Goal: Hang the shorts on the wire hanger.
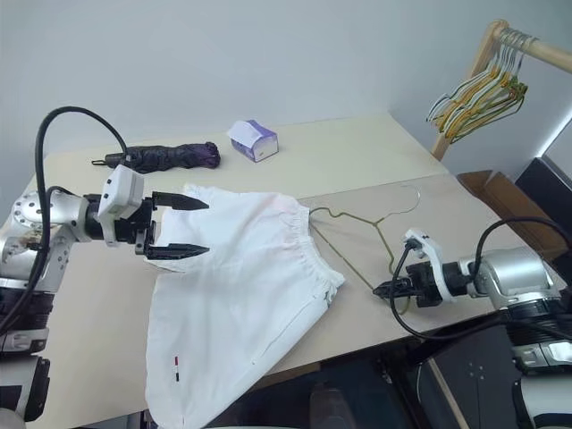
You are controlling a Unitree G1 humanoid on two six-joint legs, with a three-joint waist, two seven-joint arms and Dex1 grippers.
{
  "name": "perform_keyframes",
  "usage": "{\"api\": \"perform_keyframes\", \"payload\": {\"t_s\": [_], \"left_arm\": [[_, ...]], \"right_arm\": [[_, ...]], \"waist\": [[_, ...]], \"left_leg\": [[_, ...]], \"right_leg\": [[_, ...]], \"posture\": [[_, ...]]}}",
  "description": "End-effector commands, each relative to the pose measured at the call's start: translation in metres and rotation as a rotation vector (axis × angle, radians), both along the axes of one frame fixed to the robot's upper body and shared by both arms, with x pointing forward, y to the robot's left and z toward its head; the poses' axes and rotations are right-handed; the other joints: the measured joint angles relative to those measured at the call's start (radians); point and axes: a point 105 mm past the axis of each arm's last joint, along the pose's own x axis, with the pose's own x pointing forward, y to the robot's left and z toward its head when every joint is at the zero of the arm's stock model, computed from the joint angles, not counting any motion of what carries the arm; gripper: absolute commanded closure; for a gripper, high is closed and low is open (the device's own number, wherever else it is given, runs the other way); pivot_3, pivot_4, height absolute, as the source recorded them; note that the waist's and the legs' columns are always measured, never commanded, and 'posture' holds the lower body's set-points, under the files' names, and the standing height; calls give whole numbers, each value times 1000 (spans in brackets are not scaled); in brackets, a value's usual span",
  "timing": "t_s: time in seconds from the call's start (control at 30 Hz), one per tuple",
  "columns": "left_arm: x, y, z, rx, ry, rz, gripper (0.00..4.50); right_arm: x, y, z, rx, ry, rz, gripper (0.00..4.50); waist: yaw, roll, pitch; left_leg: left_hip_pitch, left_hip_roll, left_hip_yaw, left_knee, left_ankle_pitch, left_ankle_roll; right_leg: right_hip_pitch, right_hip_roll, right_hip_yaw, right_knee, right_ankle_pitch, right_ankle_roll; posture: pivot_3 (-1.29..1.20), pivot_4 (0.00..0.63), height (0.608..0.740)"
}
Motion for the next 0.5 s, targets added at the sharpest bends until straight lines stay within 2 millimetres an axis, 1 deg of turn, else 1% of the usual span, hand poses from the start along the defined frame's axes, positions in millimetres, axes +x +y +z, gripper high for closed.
{"api": "perform_keyframes", "payload": {"t_s": [0.03,0.13,0.27,0.33,0.43,0.5], "left_arm": [[-2,-1,14,-12,-47,-10,59],[-2,-1,14,-11,-47,-10,59],[-3,0,13,-7,-48,-6,59],[-2,0,13,-7,-48,-3,59],[-3,1,12,-7,-45,1,59],[-3,1,10,-3,-47,0,59]], "right_arm": [[4,5,12,10,-57,64,4500],[2,5,12,-4,-56,99,4500],[4,3,11,-18,-61,119,4500],[10,1,7,-39,-64,109,4500],[26,1,-3,-89,-68,68,4500],[31,3,-3,-83,-73,78,4500]], "waist": [[0,0,0],[0,0,0],[2,0,0],[3,0,0],[0,0,0],[0,0,0]], "left_leg": [[0,0,0,0,0,0],[0,0,0,0,0,0],[0,0,0,0,0,0],[0,0,0,0,0,0],[0,0,0,0,0,0],[1,0,0,0,0,-1]], "right_leg": [[0,0,0,0,0,0],[0,0,0,0,0,0],[0,0,0,0,0,0],[0,0,0,0,0,0],[0,0,0,0,0,0],[0,1,0,0,0,0]], "posture": [[-150,0,740],[-146,0,740],[-140,0,740],[-138,0,740],[-133,0,740],[-124,0,740]]}}
